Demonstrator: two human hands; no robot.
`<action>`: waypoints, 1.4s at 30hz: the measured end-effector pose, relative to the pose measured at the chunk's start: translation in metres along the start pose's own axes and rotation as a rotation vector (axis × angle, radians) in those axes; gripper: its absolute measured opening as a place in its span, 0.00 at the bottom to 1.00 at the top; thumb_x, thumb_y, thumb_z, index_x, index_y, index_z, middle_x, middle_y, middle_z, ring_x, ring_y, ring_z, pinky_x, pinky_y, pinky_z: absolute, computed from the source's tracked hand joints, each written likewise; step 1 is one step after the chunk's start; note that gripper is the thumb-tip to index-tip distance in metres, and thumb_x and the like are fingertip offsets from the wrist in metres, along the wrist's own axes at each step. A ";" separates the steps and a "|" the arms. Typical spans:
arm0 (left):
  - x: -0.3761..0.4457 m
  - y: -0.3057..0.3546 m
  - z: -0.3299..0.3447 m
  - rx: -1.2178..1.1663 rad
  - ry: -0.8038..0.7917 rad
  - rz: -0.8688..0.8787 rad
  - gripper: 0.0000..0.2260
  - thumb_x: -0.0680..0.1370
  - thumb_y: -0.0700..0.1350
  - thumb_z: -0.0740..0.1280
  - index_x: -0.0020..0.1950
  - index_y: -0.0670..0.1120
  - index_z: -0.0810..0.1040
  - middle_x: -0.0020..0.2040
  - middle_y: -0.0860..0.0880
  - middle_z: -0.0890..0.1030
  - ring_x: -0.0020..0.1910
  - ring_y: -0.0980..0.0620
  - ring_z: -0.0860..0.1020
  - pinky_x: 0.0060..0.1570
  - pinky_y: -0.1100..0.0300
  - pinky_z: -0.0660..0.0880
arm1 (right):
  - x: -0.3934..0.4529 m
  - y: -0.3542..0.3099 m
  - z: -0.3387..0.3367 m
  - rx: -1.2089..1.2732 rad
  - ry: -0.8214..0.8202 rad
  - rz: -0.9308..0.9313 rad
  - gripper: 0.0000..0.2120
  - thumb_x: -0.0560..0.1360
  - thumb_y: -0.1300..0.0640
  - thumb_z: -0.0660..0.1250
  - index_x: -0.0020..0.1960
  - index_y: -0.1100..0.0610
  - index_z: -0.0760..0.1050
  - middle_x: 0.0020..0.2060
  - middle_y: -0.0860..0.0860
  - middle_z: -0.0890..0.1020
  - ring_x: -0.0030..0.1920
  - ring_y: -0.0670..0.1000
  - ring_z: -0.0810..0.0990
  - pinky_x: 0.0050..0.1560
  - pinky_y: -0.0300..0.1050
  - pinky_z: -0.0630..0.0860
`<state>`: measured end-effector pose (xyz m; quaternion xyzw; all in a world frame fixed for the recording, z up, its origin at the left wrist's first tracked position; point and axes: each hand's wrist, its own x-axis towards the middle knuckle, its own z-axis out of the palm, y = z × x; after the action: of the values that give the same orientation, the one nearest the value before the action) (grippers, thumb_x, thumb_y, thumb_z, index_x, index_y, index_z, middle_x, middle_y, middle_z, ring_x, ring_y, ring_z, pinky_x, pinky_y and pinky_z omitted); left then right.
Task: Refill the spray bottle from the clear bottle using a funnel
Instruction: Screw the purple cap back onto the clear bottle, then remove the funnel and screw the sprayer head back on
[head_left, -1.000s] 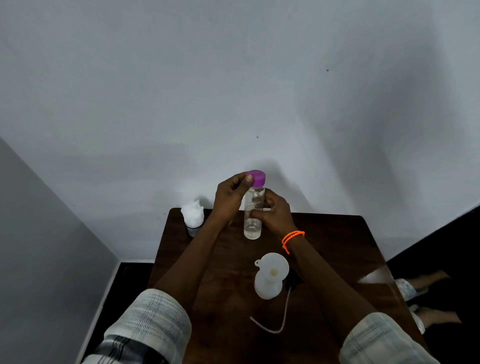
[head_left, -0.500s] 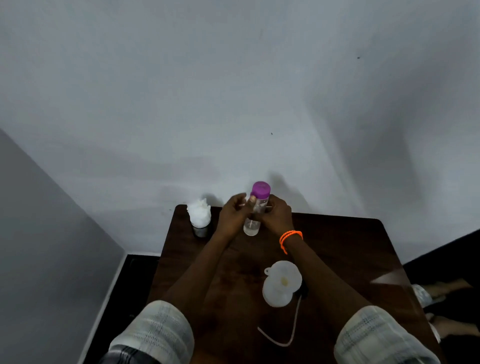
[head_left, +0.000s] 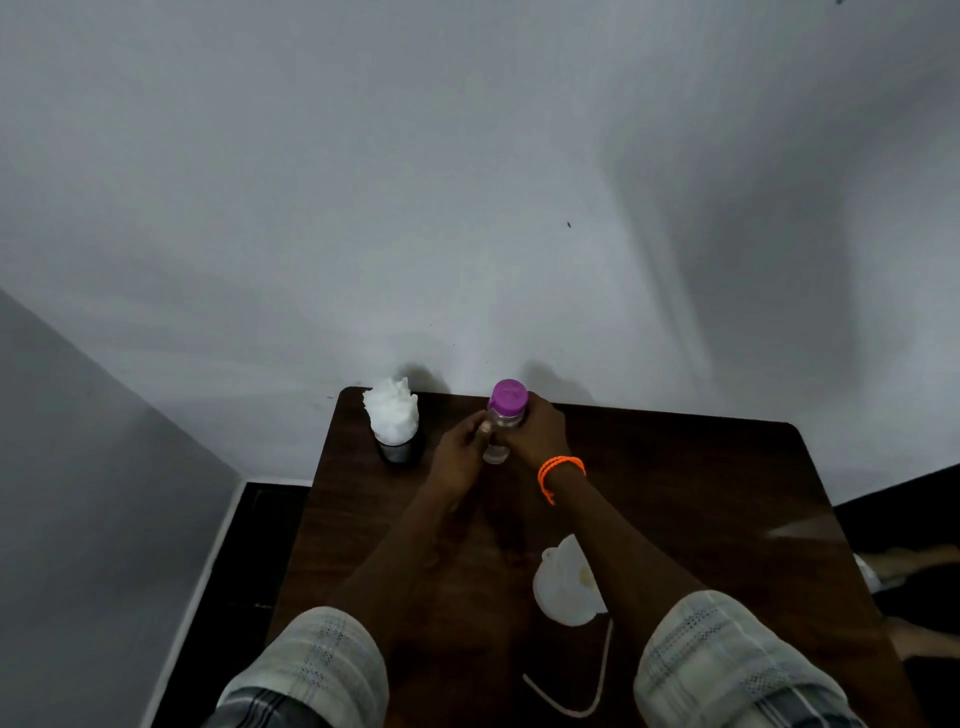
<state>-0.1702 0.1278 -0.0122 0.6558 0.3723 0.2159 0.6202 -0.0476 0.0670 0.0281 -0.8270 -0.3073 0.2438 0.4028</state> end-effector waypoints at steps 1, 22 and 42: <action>0.002 -0.002 0.001 -0.010 0.004 0.000 0.13 0.84 0.43 0.63 0.66 0.42 0.78 0.59 0.48 0.83 0.56 0.62 0.80 0.57 0.66 0.76 | 0.002 0.000 0.001 -0.010 0.005 0.003 0.18 0.65 0.53 0.81 0.52 0.56 0.82 0.44 0.50 0.84 0.44 0.44 0.80 0.37 0.20 0.66; -0.023 -0.001 0.007 -0.209 0.223 -0.271 0.11 0.82 0.46 0.66 0.62 0.43 0.78 0.51 0.42 0.84 0.46 0.49 0.81 0.43 0.56 0.79 | -0.009 0.016 -0.032 -0.119 -0.023 0.033 0.28 0.61 0.59 0.83 0.59 0.62 0.79 0.50 0.57 0.84 0.52 0.54 0.81 0.54 0.42 0.76; -0.145 0.038 0.049 -0.333 -0.138 -0.611 0.06 0.78 0.43 0.71 0.48 0.39 0.82 0.36 0.44 0.79 0.30 0.53 0.74 0.23 0.65 0.69 | -0.158 0.074 -0.139 0.026 -0.030 0.190 0.08 0.72 0.51 0.78 0.45 0.55 0.85 0.36 0.52 0.86 0.36 0.50 0.86 0.35 0.46 0.84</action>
<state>-0.2165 -0.0125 0.0444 0.4170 0.4682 0.0331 0.7783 -0.0430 -0.1519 0.0696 -0.8434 -0.2303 0.2972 0.3839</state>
